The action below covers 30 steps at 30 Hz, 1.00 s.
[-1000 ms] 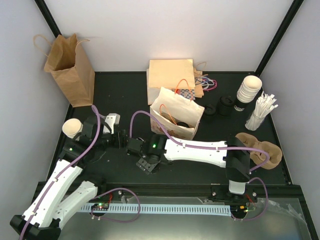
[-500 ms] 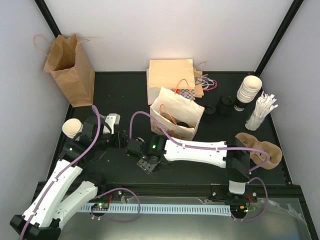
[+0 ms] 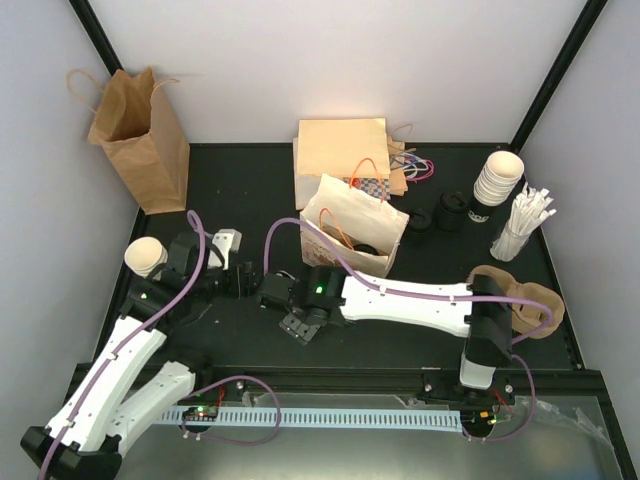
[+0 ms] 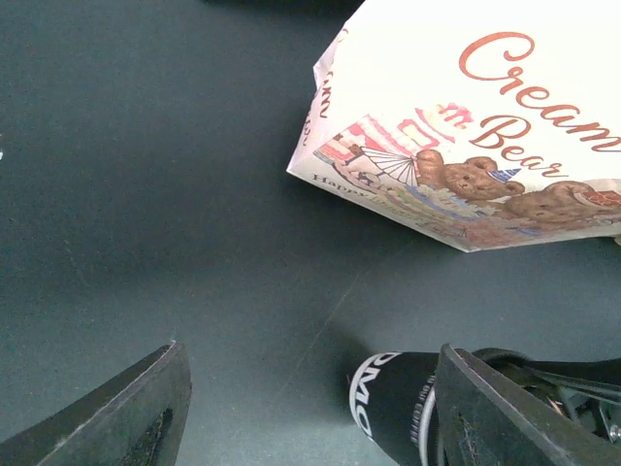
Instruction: Pack the takeout coffee
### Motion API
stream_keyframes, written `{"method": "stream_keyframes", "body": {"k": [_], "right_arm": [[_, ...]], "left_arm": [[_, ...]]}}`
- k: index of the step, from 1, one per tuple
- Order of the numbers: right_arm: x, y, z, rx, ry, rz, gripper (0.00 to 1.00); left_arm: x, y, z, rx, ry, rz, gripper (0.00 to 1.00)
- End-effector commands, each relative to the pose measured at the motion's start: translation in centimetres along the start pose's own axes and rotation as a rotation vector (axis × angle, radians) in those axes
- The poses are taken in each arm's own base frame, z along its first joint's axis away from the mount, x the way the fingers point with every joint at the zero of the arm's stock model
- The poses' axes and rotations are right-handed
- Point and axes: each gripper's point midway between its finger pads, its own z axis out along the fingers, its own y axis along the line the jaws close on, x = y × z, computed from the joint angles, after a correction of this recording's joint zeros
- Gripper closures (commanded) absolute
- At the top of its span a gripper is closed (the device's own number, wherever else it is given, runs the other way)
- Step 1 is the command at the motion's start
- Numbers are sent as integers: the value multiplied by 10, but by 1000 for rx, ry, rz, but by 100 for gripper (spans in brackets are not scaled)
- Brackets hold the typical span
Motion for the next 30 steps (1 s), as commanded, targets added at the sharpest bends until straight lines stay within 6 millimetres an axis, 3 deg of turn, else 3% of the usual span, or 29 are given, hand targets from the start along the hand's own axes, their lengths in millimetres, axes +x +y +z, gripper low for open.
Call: {"method": "stream_keyframes", "body": {"k": [1, 4, 9, 15, 19, 24, 30], "right_arm": [[-23, -4, -54, -48, -159, -29, 32], [-34, -8, -81, -68, -243, -38, 33], [-61, -22, -144, -75, -427, -26, 38], [-93, -46, -227, -55, -665, 5, 37], [-106, -70, -273, -9, -777, 39, 37], [-106, -113, -305, 147, -865, 130, 38], [-87, -154, -329, 235, -934, 231, 37]], "left_arm": [[-13, 3, -11, -41, -50, 21, 28], [-17, 8, -15, -73, -70, 26, 24], [-26, 12, -26, -120, -113, 27, 2], [-36, 12, -34, -143, -143, 30, 1], [-41, 8, -37, -135, -149, 39, 1], [-47, -1, -37, -92, -158, 51, 1], [-51, -21, -28, 24, -156, 54, 1]]}}
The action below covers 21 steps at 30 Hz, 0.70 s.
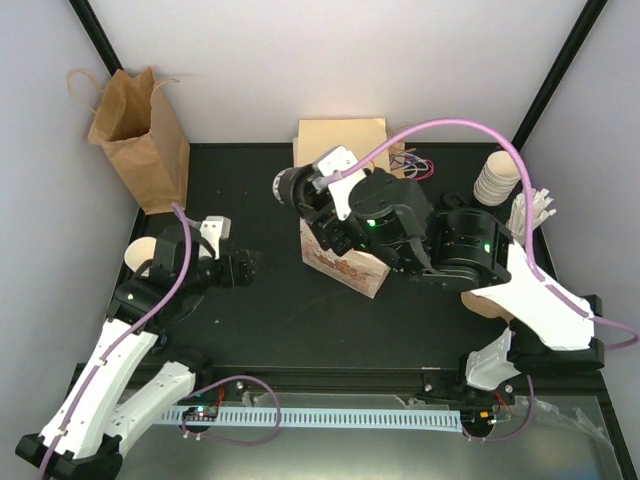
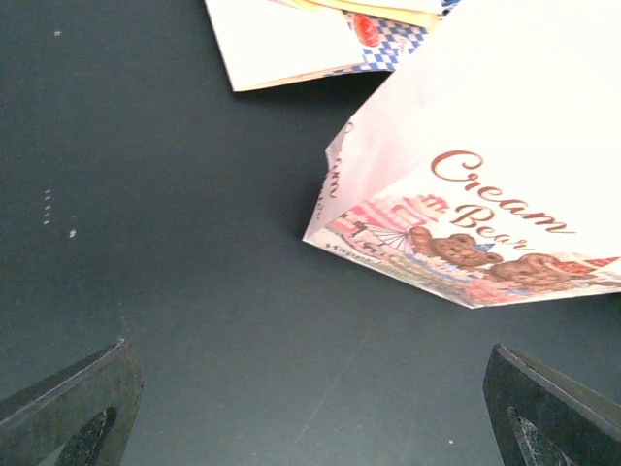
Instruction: Pack the takeout coffee
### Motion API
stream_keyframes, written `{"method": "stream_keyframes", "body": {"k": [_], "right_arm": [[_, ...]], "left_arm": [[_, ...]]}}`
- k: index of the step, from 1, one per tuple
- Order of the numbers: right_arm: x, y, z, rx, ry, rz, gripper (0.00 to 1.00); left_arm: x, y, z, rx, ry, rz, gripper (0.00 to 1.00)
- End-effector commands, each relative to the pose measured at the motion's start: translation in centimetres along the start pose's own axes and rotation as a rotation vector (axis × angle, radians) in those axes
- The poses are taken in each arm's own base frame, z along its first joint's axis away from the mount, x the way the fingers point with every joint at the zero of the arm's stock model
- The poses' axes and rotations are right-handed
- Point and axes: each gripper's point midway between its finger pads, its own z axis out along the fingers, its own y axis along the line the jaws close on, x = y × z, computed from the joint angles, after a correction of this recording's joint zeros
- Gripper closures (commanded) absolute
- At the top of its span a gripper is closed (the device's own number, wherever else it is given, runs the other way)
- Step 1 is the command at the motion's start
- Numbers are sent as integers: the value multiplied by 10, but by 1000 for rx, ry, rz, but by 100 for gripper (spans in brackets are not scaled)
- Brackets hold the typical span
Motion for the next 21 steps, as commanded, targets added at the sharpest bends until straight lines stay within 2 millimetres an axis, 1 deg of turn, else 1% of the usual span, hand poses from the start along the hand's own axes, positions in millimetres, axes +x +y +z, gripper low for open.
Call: {"method": "stream_keyframes", "body": {"k": [1, 3, 6, 9, 12, 14, 18, 21], "right_arm": [[-10, -45, -19, 136, -69, 44, 36], [0, -59, -19, 170, -43, 63, 36], [28, -77, -13, 196, 49, 91, 37], [55, -85, -9, 185, 130, 123, 38], [81, -83, -8, 148, 195, 146, 39], [95, -79, -9, 118, 226, 160, 40], [114, -78, -9, 109, 264, 175, 40], [128, -81, 0, 121, 308, 172, 40]], "left_arm": [[-15, -22, 2, 114, -30, 7, 1], [-18, -28, 4, 141, -29, 1, 1], [-24, -33, 6, 167, -33, -3, 1], [-31, -41, 8, 205, -39, -2, 1], [-35, -51, 11, 251, -31, -4, 1], [-38, -56, 14, 276, -29, -6, 1], [-46, -63, 18, 309, -36, -9, 1], [-51, -69, 20, 340, -39, -4, 1]]}}
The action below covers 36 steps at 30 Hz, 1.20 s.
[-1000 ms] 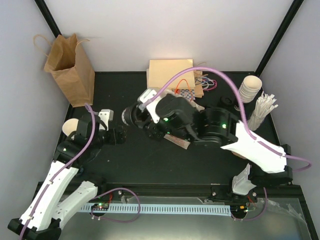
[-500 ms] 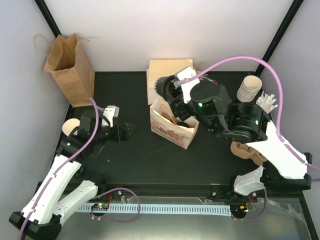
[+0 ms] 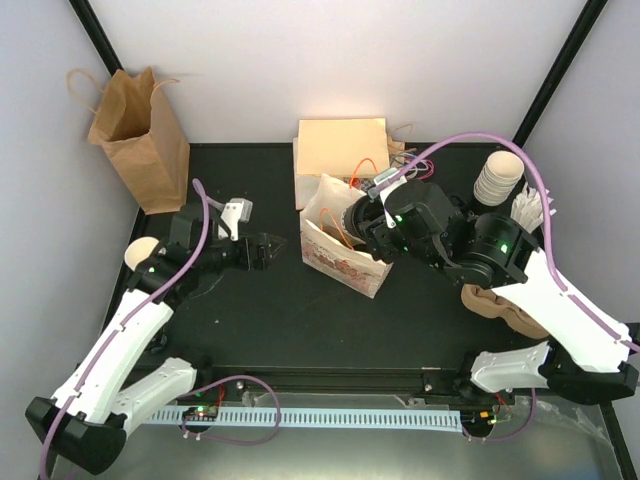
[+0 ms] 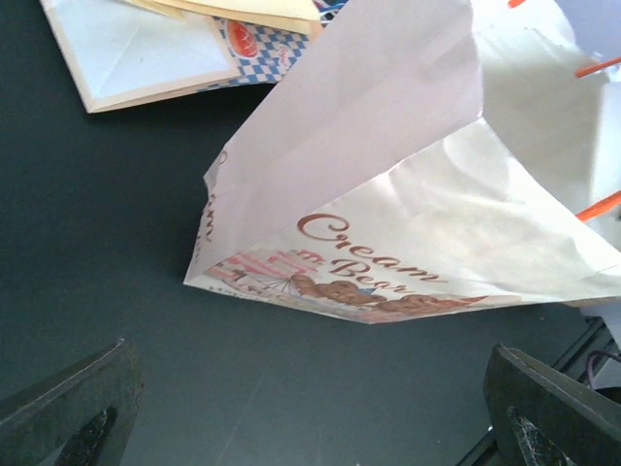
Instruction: Pack the takeout coffee
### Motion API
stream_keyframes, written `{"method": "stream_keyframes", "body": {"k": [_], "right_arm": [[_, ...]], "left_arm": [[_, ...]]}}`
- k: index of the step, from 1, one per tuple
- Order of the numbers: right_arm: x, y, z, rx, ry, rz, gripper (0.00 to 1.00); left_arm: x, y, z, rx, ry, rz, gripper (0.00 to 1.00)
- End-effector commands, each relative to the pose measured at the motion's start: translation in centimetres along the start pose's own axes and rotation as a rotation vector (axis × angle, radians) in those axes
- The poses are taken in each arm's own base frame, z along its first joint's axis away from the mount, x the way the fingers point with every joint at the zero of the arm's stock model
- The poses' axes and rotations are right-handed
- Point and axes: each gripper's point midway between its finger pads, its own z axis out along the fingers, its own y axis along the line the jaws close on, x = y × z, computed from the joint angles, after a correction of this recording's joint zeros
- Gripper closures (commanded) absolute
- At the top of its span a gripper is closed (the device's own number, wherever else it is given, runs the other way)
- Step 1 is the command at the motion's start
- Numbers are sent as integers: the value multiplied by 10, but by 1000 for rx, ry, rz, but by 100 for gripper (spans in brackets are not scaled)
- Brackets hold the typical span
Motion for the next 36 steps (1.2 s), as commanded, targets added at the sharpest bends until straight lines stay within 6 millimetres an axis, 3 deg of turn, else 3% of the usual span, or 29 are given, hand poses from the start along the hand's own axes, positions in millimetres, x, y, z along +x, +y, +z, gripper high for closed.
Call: {"method": "stream_keyframes", "body": {"k": [1, 10, 16, 21, 28, 36], "right_arm": [[9, -4, 9, -13, 38, 37, 40], [17, 2, 56, -36, 154, 15, 41], [36, 0, 81, -40, 245, 28, 42], [60, -5, 88, -41, 303, 34, 43], [89, 8, 97, -106, 390, 27, 44], [91, 27, 91, -220, 410, 35, 47]], "left_arm": [[-31, -27, -6, 107, -74, 30, 1], [-52, -38, -10, 125, -112, 29, 1], [-53, -38, -8, 125, -107, 33, 1], [-55, -40, -8, 132, -111, 47, 1], [-60, -66, -6, 168, -62, 113, 6], [-59, -60, -2, 113, -78, 108, 6]]}}
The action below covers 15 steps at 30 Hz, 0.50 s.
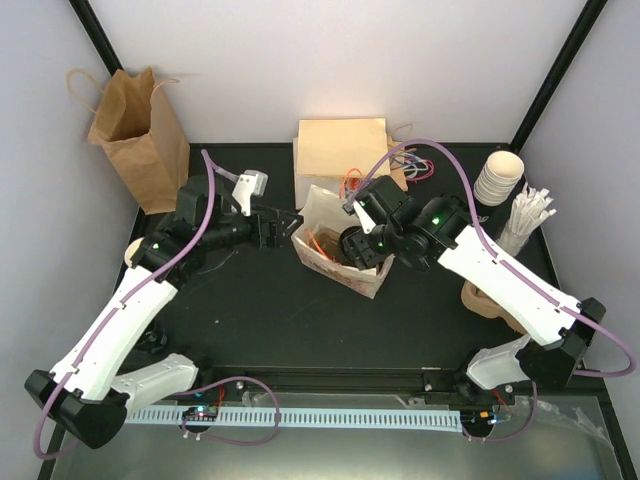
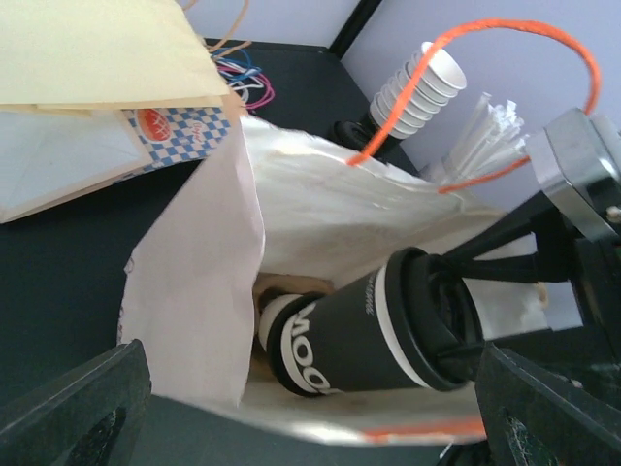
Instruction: Pack the takeout coffee
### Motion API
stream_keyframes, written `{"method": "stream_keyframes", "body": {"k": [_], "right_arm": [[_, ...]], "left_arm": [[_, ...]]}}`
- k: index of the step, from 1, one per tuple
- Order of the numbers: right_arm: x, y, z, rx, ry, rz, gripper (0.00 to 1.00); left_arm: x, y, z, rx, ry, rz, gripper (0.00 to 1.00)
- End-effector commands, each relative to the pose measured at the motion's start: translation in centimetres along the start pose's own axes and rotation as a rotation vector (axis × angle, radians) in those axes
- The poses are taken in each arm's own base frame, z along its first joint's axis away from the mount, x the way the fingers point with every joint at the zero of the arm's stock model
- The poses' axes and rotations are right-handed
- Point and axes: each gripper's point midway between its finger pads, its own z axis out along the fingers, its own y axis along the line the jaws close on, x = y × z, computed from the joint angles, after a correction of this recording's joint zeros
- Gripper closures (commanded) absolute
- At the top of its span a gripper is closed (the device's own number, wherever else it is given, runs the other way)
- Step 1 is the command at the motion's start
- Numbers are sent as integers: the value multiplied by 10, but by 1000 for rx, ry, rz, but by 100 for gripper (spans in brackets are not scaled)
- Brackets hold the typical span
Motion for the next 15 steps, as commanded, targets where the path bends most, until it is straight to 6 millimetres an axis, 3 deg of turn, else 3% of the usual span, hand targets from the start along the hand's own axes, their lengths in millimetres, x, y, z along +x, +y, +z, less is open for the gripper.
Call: {"method": "stream_keyframes", "body": {"k": [1, 10, 15], "right_arm": [[12, 16, -1, -98, 51, -8, 47], [-6, 39, -19, -225, -3, -4, 47], [-12, 37, -20, -215, -28, 20, 47]], "left_arm": [[-4, 5, -3, -42, -24, 12, 6], [-7, 2, -9, -45, -39, 21, 6], [-7, 1, -12, -47, -33, 30, 6]]}}
